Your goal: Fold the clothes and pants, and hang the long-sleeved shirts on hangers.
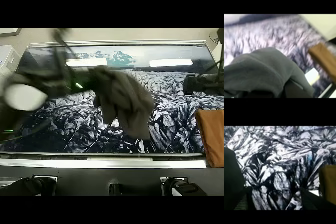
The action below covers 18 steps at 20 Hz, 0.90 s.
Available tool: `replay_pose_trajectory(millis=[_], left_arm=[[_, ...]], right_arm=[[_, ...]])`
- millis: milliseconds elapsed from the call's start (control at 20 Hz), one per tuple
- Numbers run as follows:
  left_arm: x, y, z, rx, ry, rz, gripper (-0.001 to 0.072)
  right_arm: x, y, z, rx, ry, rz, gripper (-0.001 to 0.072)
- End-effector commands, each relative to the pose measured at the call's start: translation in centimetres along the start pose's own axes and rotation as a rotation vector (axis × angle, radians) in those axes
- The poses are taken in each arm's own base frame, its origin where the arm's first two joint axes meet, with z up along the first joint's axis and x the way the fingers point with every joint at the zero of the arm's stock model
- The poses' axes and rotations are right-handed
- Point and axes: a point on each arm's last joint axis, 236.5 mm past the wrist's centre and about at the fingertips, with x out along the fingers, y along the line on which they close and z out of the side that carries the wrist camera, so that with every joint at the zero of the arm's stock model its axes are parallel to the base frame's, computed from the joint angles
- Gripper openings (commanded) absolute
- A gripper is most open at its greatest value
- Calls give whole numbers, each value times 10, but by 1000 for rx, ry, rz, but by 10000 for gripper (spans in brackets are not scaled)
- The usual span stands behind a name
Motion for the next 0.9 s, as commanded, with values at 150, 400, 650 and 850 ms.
replay_pose_trajectory(millis=[150,400,650,850], left_arm=[[116,71,-219,-331,520,137,157],[82,102,-152,-308,536,83,712],[-35,220,-129,-350,612,263,711],[-37,235,-210,-548,719,203,710]], right_arm=[[31,22,-47,22,222,57,670],[99,46,-63,-3,380,117,708],[109,-1,-116,244,711,308,707],[118,-34,-168,433,824,275,705]])
